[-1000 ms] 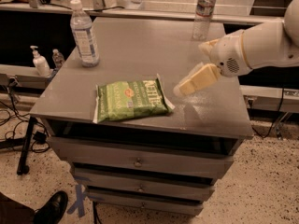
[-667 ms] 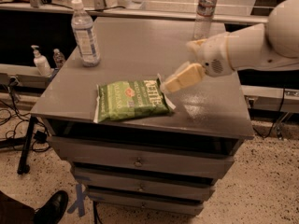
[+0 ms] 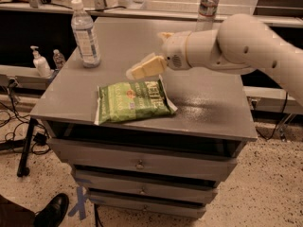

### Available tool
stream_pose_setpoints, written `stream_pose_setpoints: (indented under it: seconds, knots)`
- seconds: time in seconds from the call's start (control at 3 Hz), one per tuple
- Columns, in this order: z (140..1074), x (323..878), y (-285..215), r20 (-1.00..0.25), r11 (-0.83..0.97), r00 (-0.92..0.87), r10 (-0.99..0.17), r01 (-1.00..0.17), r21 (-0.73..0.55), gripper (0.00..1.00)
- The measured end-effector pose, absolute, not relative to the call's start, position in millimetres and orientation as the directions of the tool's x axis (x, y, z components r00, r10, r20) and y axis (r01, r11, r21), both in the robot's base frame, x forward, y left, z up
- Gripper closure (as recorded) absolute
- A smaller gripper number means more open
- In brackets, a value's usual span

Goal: Move blue plastic bottle near water bottle

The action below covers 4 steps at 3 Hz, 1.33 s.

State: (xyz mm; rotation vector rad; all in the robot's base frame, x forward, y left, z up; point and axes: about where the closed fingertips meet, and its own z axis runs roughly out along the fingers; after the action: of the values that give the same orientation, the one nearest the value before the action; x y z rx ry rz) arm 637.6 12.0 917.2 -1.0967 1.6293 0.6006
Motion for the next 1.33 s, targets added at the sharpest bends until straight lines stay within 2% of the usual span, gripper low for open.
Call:
stream_pose_setpoints:
  seconds: [0.67, 1.33]
  knots:
    - [898, 676, 89, -0.970, 0.463, -0.031, -0.239, -0.882, -0.086, 0.00]
    - [897, 703, 161, -0.986, 0.431, 0.000, -0.169, -0.899, -0.074, 0.00]
